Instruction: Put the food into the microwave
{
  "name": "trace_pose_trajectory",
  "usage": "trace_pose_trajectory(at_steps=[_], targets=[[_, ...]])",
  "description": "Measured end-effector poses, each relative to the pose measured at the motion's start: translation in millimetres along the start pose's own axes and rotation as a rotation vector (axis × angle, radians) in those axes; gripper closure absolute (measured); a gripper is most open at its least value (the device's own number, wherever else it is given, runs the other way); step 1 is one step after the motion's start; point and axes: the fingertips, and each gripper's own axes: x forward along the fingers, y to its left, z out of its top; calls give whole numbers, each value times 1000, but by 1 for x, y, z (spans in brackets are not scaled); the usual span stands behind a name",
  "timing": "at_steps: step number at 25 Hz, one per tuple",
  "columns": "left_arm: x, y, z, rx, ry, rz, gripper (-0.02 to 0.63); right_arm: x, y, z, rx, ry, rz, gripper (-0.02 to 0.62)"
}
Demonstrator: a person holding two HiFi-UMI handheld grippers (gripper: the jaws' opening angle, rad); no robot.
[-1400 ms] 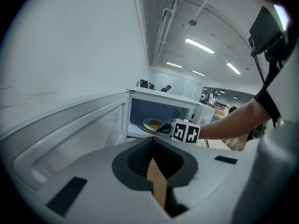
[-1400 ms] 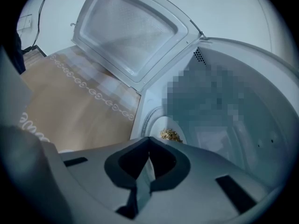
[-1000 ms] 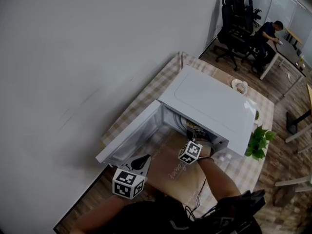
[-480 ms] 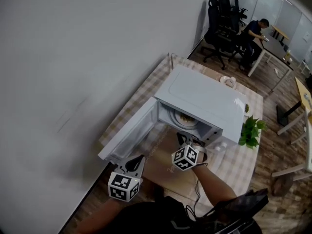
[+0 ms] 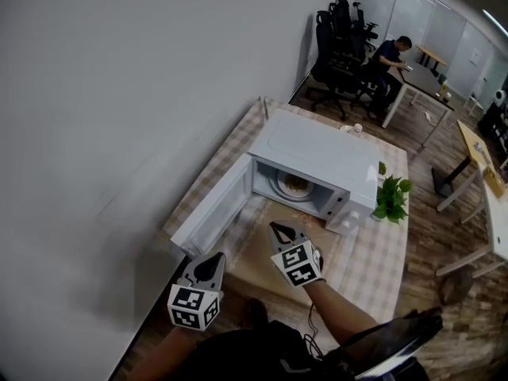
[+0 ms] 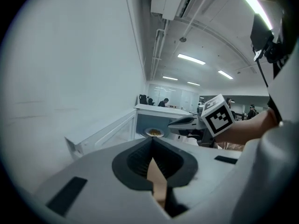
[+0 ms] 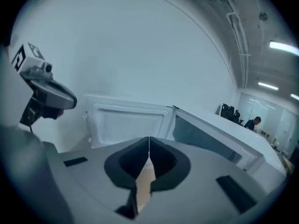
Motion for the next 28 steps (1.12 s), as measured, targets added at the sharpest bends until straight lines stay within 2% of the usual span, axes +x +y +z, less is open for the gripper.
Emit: trace_pose_trajectory(at_steps=[3,12,16,19,23,28], targets=[[-22,9,5,-26,-45,21,597,-20,24,18,104,-61,28,585],[-76,17,17,-38,-126,42,598,-70,79,53,257,-207,92,586],[-88,16,20,-28,-144,43,597,-81,87,63,257,-225,89,588],[-95,18,24,21,-147,59,597,-85,91,71,260,-240,96,588],[-103,22,31,-31,-170,46,597,-91,95,79,252,-249,95,588],[-111,24,40,-12,-184,46,597,-95,96,88,267,-258,94,588]])
